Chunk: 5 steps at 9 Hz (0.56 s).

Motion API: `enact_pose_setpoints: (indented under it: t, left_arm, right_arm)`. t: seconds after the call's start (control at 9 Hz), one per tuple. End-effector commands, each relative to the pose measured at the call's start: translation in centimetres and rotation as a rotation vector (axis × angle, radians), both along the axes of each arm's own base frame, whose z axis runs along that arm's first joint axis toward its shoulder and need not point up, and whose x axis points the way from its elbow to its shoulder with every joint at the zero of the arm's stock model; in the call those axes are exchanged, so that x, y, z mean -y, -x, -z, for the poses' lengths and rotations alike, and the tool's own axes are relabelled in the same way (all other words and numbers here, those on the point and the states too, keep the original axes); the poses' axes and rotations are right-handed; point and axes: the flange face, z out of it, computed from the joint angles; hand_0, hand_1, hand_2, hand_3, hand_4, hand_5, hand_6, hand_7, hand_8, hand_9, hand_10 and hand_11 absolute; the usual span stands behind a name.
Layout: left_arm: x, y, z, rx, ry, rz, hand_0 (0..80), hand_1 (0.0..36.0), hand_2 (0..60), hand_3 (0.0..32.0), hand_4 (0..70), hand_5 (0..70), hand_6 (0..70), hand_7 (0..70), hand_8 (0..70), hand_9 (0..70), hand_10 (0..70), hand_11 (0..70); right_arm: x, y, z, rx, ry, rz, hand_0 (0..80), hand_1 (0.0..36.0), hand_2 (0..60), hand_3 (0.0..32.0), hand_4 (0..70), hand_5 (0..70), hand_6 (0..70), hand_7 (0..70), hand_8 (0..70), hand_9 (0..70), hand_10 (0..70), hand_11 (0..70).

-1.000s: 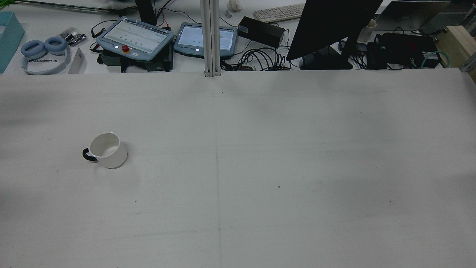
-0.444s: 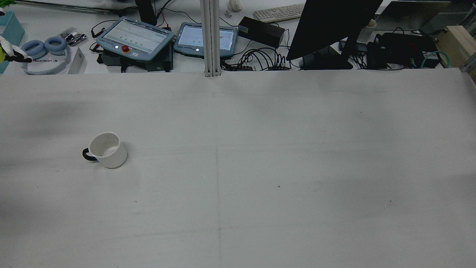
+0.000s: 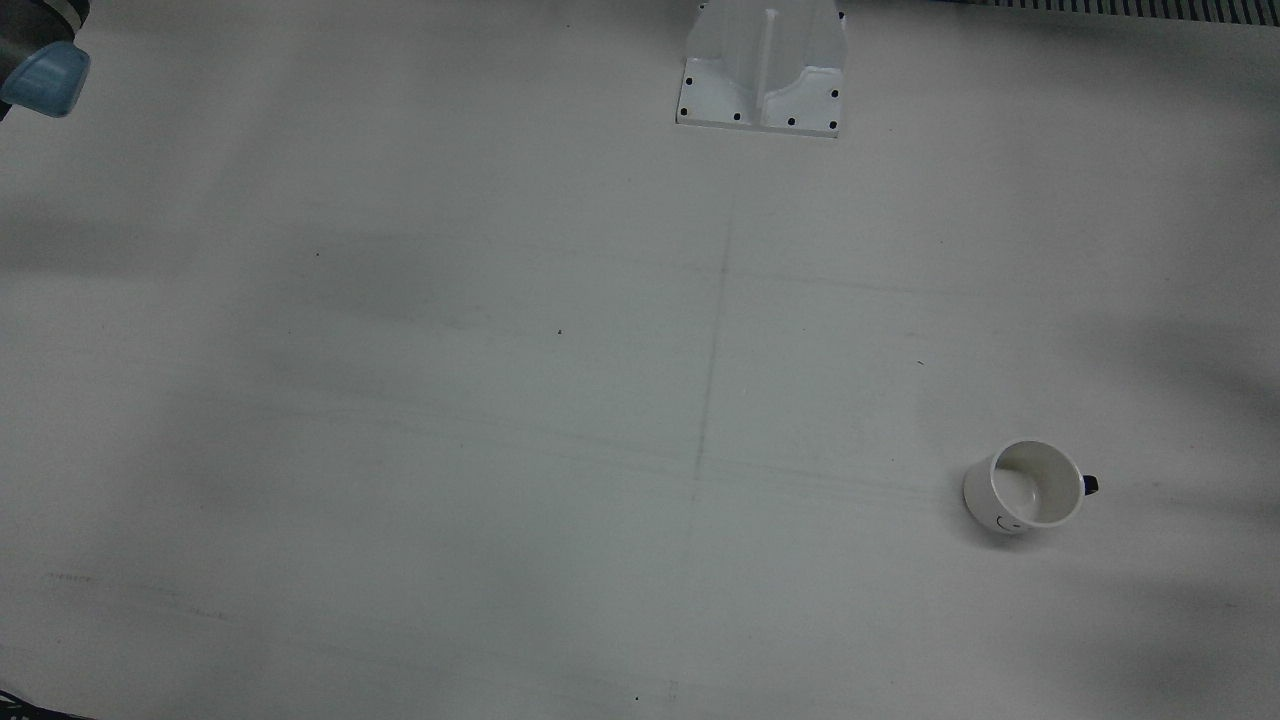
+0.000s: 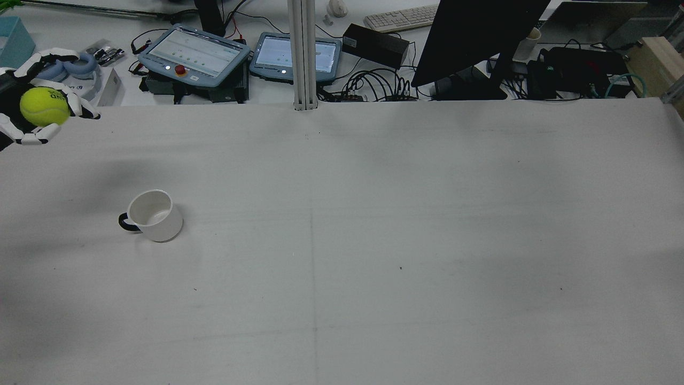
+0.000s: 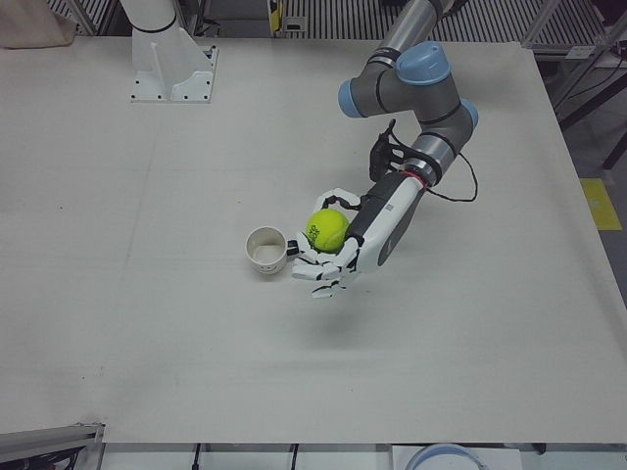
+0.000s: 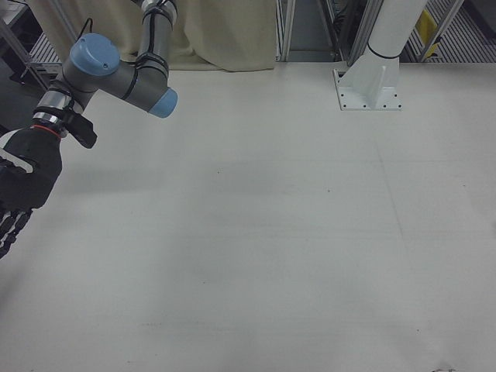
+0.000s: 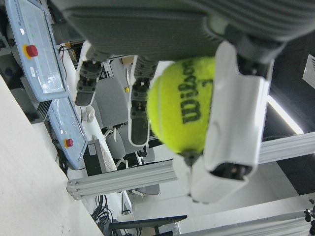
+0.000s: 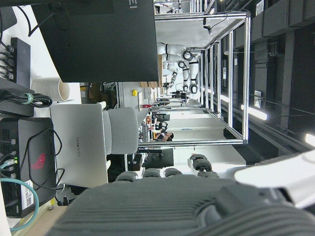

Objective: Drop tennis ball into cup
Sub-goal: 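Move the left hand with the ball over the white mug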

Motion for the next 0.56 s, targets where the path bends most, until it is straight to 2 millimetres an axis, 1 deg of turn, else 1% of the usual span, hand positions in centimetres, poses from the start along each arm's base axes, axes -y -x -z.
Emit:
enact_pose_setpoints:
  t: [0.0,0.11,0.22,0.33,0.44]
  left_arm:
    - [-2.0,-6.9,0.9,0.011,-0.024,-0.051,80.0,36.0,55.6,31.8,0.0,30.5,69.8,56.0,39.8,34.4,12.6,22.3]
    - [-2.7,-8.7,0.9,0.017,-0.028,-0.053,80.0,36.0,54.2,31.8,0.0,29.8,67.3,57.1,39.5,34.9,12.8,22.7]
    - [-3.4,-10.5,1.0,0.034,-0.05,-0.07,80.0,36.0,55.0,31.6,0.0,31.8,70.0,54.3,40.8,34.1,12.7,22.3]
    - [-4.1,-12.5,0.8,0.041,-0.053,-0.1,80.0,36.0,53.9,31.6,0.0,30.8,70.0,54.4,40.3,33.9,12.5,22.1]
    - [-4.8,-14.6,0.3,0.044,-0.043,-0.128,80.0,36.0,50.0,31.8,0.0,27.1,59.3,57.8,37.8,34.5,12.6,22.2]
  right_arm:
    - [0.0,0.0,0.0,0.001,0.0,-0.001,0.0,0.0,0.0,0.0,0.0,0.0,0.0,0.0,0.0,0.0,0.0,0.0]
    - [0.0,0.1,0.0,0.0,0.0,0.001,0.0,0.0,0.0,0.0,0.0,0.0,0.0,0.0,0.0,0.0,0.0,0.0]
    - [0.0,0.1,0.0,0.002,0.0,0.002,0.0,0.0,0.0,0.0,0.0,0.0,0.0,0.0,0.0,0.0,0.0,0.0]
    - [0.0,0.1,-0.1,0.001,0.001,0.001,0.0,0.0,0.0,0.0,0.0,0.0,0.0,0.0,0.0,0.0,0.0,0.0]
    - [0.0,0.1,-0.1,0.001,0.002,0.001,0.0,0.0,0.0,0.0,0.0,0.0,0.0,0.0,0.0,0.0,0.0,0.0]
